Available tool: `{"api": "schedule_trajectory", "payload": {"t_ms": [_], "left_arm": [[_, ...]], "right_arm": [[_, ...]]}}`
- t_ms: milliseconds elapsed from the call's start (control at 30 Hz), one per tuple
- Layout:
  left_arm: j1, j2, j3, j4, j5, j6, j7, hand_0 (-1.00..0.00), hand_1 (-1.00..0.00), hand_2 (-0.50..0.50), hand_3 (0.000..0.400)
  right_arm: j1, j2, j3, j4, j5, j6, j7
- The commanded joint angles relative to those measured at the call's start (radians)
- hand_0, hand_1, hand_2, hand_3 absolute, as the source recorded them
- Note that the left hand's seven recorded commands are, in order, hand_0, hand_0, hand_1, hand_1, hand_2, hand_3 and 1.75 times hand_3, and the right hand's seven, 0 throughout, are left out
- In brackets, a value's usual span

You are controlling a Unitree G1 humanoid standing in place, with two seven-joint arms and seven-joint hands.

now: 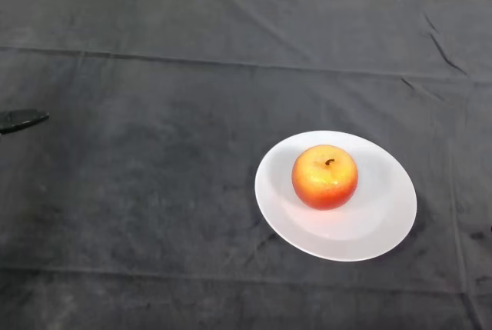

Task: Move the apple to the plate

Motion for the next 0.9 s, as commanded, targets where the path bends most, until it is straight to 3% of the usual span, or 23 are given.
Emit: {"api": "schedule_trajectory", "payload": {"t_ms": [33, 500, 900], "left_arm": [[0.015, 0.031, 0.023, -0.057, 0.006, 0.016, 0.019, 0.0, 0.0, 0.0, 0.0], [0.005, -0.025, 0.07, -0.075, 0.067, 0.074, -0.001, 0.0, 0.0, 0.0, 0.0], [0.001, -0.067, 0.1, -0.078, 0.109, 0.084, -0.037, 0.0, 0.0, 0.0, 0.0]], "right_arm": [[0.108, 0.076, -0.0129, 0.081, 0.009, 0.084, -0.0015], [0.109, 0.077, -0.01, 0.077, 0.0117, 0.086, -0.0015], [0.11, 0.077, -0.0072, 0.075, 0.0144, 0.088, -0.0014]]}}
